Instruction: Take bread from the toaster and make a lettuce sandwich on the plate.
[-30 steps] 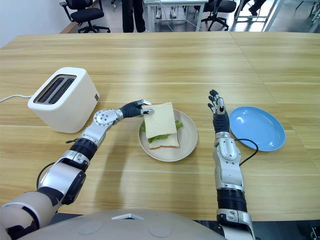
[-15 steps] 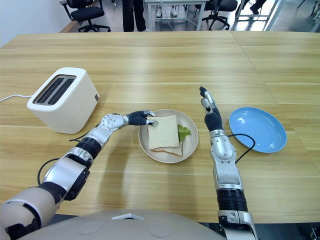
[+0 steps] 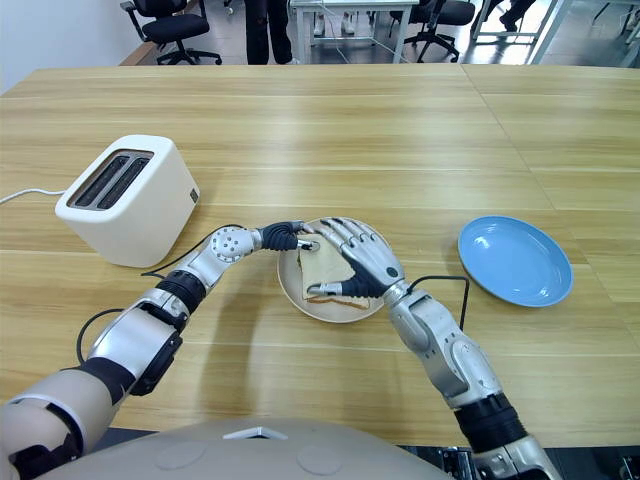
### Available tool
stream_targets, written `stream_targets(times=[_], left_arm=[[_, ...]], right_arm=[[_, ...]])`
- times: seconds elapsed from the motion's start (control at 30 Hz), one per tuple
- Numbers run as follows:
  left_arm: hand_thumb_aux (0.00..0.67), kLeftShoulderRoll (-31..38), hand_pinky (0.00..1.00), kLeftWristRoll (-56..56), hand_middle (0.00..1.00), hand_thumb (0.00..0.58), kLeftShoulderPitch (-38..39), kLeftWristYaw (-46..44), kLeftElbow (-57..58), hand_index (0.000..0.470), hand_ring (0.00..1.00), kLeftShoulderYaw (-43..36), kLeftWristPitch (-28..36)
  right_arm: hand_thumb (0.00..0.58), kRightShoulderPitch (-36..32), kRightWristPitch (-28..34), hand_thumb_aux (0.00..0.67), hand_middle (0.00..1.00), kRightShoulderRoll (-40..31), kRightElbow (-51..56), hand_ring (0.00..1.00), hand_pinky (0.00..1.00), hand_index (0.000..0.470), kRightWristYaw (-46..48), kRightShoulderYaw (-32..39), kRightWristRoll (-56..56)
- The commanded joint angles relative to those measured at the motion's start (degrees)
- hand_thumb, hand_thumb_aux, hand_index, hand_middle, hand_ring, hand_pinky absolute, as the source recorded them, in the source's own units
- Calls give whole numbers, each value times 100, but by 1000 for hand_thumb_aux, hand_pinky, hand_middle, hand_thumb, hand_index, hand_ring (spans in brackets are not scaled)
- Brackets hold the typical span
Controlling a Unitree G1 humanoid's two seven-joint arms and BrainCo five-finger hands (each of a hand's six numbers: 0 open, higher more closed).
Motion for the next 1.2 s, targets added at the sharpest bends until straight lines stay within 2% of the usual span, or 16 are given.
stream_targets(times=[0.03, 0.2, 0.43, 0.63, 0.67, 0.7, 0.73, 0.77, 0.87, 1.0, 1.1, 1.2], left_arm=[[670, 33, 1000, 283, 1000, 580, 128, 35, 391, 460, 1000, -190, 157], [670, 42, 1000, 280, 1000, 580, 136, 64, 428, 460, 1000, -197, 138], [670, 65, 1000, 274, 1000, 580, 122, 46, 430, 460, 1000, -183, 92], [670, 119, 1000, -10, 1000, 580, 94, 184, 186, 460, 1000, 142, -143], [420, 147, 992, -73, 992, 500, 48, 402, 108, 289, 992, 271, -208], [26, 222, 408, -67, 408, 45, -5, 746, -12, 18, 408, 388, -265], [26, 315, 408, -34, 408, 45, -57, 1087, -127, 18, 408, 493, -286], [0, 425, 0, 35, 0, 0, -95, 1391, -246, 0, 0, 560, -295], [0, 886, 0, 435, 0, 0, -128, 2429, -783, 0, 0, 694, -206], [0, 1338, 0, 827, 0, 0, 67, 3351, -1670, 0, 0, 883, -19], [0, 1514, 0, 858, 0, 0, 354, 3595, -2330, 0, 0, 1085, 119], [0, 1512, 0, 474, 0, 0, 706, 3188, -2802, 0, 0, 1231, 184]], right_arm=[[0, 130, 136, 0, 0, -157, -100, 0, 0, 0, 167, 251, -518], [0, -3, 340, 0, 0, -224, 740, 0, 0, 0, 366, 696, -911], [0, 89, 673, 0, 0, -178, 1564, 0, 0, 0, 1369, 1209, -687], [0, 173, 789, 0, 0, -110, 1615, 0, 0, 0, 1753, 1402, -365], [0, 177, 790, 0, 0, -101, 1607, 0, 0, 0, 1769, 1418, -321], [0, 177, 790, 0, 0, -94, 1609, 0, 0, 0, 1785, 1437, -289], [0, 173, 793, 0, 0, -91, 1613, 0, 0, 0, 1794, 1453, -272], [0, 171, 803, 0, 0, -90, 1607, 0, 0, 0, 1802, 1468, -254], [0, 142, 835, 0, 0, -76, 1631, 0, 0, 0, 1802, 1521, -196], [0, 28, 852, 0, 0, -28, 1742, 0, 0, 0, 1782, 1570, -173], [0, -37, 859, 0, 0, -19, 1764, 0, 0, 0, 1745, 1569, -139], [0, -69, 834, 0, 0, -24, 1649, 0, 0, 0, 1637, 1474, -8]])
